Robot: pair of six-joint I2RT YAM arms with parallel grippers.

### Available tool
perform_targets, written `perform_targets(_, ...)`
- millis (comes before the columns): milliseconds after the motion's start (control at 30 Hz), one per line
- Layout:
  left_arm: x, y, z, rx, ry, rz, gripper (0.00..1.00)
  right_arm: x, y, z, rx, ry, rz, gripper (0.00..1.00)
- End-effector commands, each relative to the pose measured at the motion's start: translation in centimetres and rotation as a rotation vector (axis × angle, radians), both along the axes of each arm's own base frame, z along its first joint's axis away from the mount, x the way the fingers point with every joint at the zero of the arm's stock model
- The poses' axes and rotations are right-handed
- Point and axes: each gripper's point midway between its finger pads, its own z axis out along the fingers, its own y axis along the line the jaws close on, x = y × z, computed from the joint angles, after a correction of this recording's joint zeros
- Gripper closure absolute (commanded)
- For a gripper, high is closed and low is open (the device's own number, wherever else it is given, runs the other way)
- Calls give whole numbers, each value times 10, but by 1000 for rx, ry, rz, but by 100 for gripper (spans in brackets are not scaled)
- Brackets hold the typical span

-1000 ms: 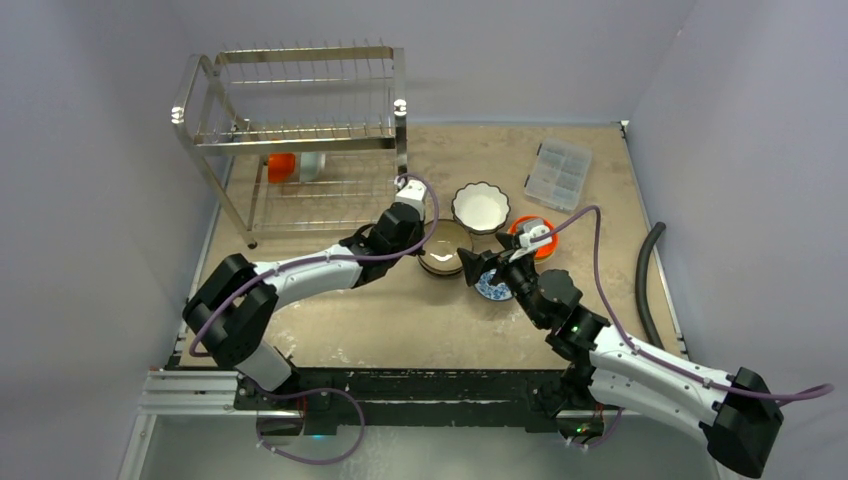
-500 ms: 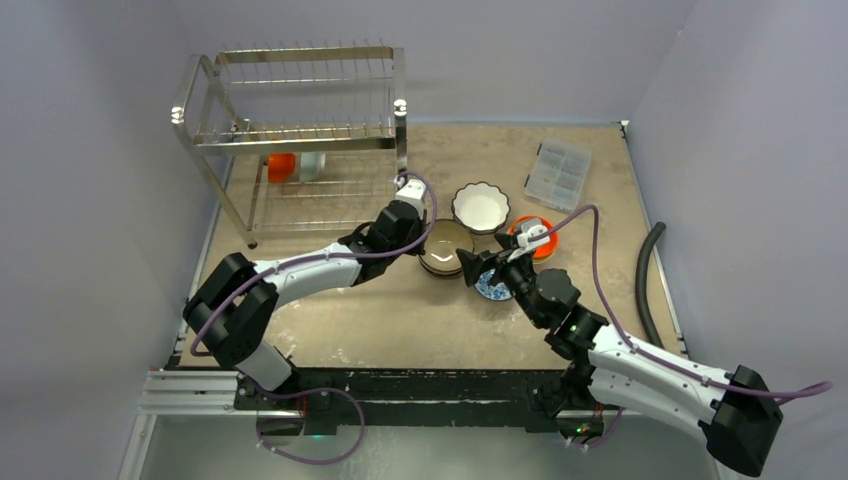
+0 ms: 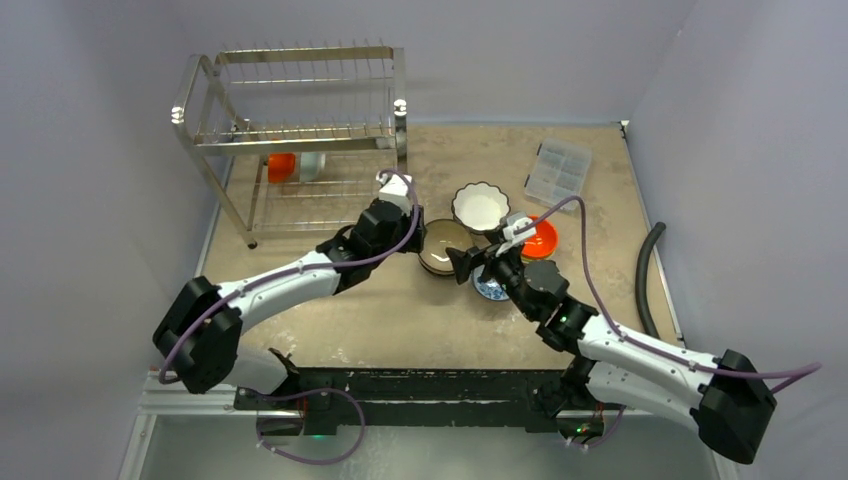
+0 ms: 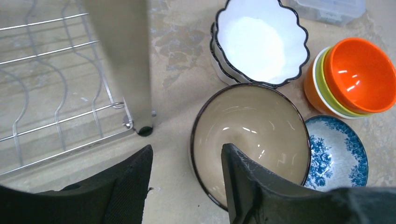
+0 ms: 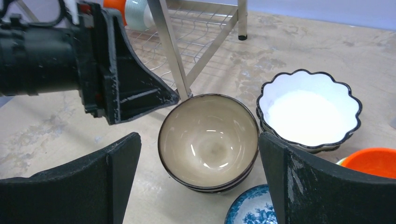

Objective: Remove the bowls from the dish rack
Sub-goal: Place the bowl with the bowl, then adjust the bowl in the dish rack.

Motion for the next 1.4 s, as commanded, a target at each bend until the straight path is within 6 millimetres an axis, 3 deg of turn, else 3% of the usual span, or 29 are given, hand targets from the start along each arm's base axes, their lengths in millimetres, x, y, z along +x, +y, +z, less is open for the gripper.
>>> perform_targets(0,5,33,14,-13,-51,102,44,9,21,31,50,-60,44,1)
perform_targets(300,9,114,6,-19,-66,307,33,31,60,29,35,-85,100,1)
perform_targets(533,10,149,1,27,-85,430,23,55,92,29,13,-123,142,1)
perform_targets(700,17,174,-4,32,-79,504,20,84,98,34,36,-154,82,1)
perform_targets(967,41,204,5,31,-110,581,20,126,103,35,76,-214,-78,1)
perform_targets(1167,56,225,6,103,-127,638,20,142,93,30,124,-246,-214,1)
perform_targets(1367,67,241,8,193,-154,661,20,145,101,32,106,-285,-260,2)
